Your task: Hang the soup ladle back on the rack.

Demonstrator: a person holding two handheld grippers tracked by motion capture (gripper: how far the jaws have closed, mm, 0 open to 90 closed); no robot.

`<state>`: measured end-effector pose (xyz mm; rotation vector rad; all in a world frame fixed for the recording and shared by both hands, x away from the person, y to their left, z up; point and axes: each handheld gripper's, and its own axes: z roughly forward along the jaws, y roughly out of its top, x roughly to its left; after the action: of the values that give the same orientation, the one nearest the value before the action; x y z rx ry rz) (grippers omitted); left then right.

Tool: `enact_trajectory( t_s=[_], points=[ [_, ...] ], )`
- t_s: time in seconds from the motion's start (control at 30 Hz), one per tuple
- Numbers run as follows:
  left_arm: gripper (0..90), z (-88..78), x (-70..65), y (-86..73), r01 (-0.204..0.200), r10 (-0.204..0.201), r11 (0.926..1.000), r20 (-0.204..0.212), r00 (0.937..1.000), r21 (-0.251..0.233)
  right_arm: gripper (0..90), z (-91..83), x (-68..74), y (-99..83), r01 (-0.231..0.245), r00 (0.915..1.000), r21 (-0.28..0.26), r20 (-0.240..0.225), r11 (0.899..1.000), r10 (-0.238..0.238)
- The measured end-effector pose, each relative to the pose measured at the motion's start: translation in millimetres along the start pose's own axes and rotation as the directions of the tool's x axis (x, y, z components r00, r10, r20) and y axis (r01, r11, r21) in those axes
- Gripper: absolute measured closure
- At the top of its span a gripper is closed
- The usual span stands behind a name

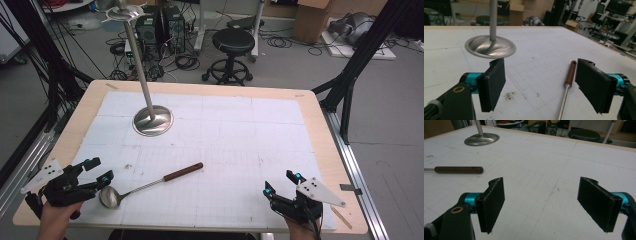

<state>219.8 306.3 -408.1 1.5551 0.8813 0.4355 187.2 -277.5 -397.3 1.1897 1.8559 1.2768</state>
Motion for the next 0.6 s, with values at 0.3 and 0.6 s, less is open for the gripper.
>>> enact_trajectory(
  t_s=[0.3, 0.6],
  points=[
    [31.3, 24.9, -12.9, 24.3, -0.095, 0.077, 0.987, 0.139, 0.9873, 0.129, 20.7, -1.8, -3.2, -0.6, -0.001, 1.0, -0.01, 0.001, 1.0, 0.001],
    [31.0, 66.7, -23.6, 38.1, -0.182, 0.111, 0.9224, 0.217, 0.9697, 0.341, 20.7, -1.5, -2.9, -0.2, -0.001, 1.0, -0.011, 0.0, 1.0, 0.001]
  ],
)
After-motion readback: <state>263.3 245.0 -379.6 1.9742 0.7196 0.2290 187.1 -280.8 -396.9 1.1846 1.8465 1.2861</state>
